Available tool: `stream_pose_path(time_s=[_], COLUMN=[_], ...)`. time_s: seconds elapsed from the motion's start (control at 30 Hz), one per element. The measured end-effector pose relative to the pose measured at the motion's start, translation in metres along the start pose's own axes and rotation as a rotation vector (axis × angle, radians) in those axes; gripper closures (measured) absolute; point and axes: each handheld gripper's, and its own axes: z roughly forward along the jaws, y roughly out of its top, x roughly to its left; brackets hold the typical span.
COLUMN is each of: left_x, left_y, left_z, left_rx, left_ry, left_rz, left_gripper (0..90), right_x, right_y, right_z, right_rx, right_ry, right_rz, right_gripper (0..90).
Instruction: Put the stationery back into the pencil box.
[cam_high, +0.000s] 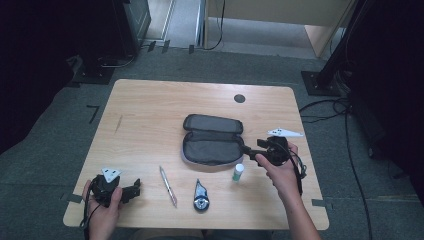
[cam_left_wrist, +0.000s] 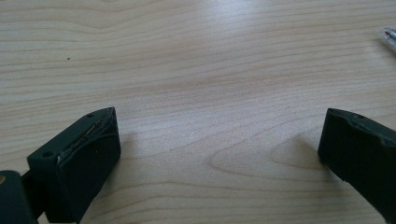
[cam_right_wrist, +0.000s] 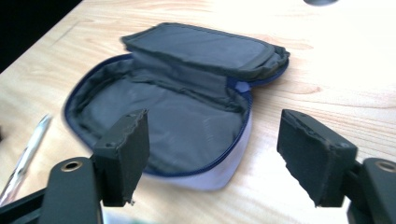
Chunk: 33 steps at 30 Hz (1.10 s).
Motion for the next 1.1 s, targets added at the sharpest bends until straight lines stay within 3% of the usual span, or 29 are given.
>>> stream_pose_path(time_s=[0.33, 0.6, 0.87, 1.0, 1.1], left_x=[0.0, 0.0, -0.001, -0.001, -0.001], left_y=[0.0, 0.001, 0.001, 0.001, 0.001], left_z=[0.0, 0.001, 0.001, 0.001, 0.001], left_rx=[-0.001, 0.0, 0.0, 0.0, 0.001], left_ry=[0.0, 0.0, 0.0, 0.0, 0.0], left_rz=[0.0, -0.001, 0.0, 0.0, 0.0], left_gripper=[0.0, 0.0, 0.0, 0.0, 0.0], right_x=[0.023, 0.033, 0.038, 0.044, 0.048], right_y=[-0.014, -0.028, -0.041, -0.046, -0.05], right_z=[-0.027, -0.029, -0.026, -0.022, -0.016], right_rx=[-0.038, -0.059, -0.038, -0.028, -0.011], right_ry=[0.075, 0.109, 0.09, 0.114, 0.079], right_rz=[-0.056, -0.077, -0.125, -0.148, -0.187], right_gripper=[30.2, 36.8, 41.2, 43.3, 45.5])
